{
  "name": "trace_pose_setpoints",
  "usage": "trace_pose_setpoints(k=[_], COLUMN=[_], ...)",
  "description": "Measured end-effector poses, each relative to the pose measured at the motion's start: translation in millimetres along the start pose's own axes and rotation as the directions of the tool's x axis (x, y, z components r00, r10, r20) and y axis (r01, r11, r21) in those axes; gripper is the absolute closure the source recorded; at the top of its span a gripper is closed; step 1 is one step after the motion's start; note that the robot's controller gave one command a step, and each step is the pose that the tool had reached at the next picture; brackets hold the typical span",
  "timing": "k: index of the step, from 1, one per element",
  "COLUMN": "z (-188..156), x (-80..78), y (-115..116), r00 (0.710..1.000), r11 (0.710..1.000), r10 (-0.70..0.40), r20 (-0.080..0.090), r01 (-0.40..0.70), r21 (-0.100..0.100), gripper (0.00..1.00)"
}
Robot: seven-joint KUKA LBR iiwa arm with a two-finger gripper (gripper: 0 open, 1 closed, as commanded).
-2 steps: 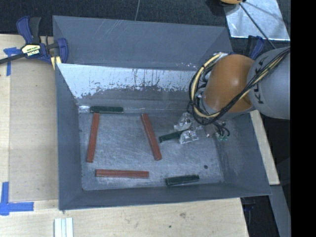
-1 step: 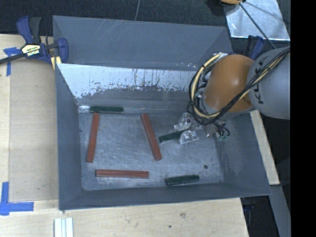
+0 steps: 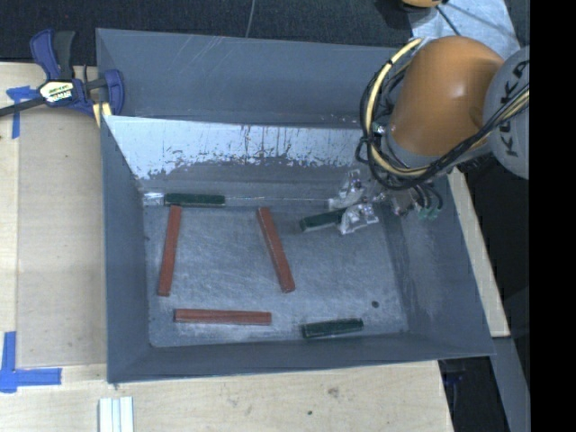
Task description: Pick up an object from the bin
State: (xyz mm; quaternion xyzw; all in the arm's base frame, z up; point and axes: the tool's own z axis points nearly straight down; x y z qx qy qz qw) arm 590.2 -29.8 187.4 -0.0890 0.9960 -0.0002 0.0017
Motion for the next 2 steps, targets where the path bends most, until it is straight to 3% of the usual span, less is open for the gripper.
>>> trace_pose_setpoints(k=[1, 2], z=[0, -61], x=[0.0, 1.7], y=[0, -6], r00=[1.0, 1.0], r11=[1.0, 1.0], r10=[0.0, 0.013], r20=[0.0, 0.0], r01=[0.0, -0.013], r21=[0.0, 0.0], gripper=[1.0, 1.0])
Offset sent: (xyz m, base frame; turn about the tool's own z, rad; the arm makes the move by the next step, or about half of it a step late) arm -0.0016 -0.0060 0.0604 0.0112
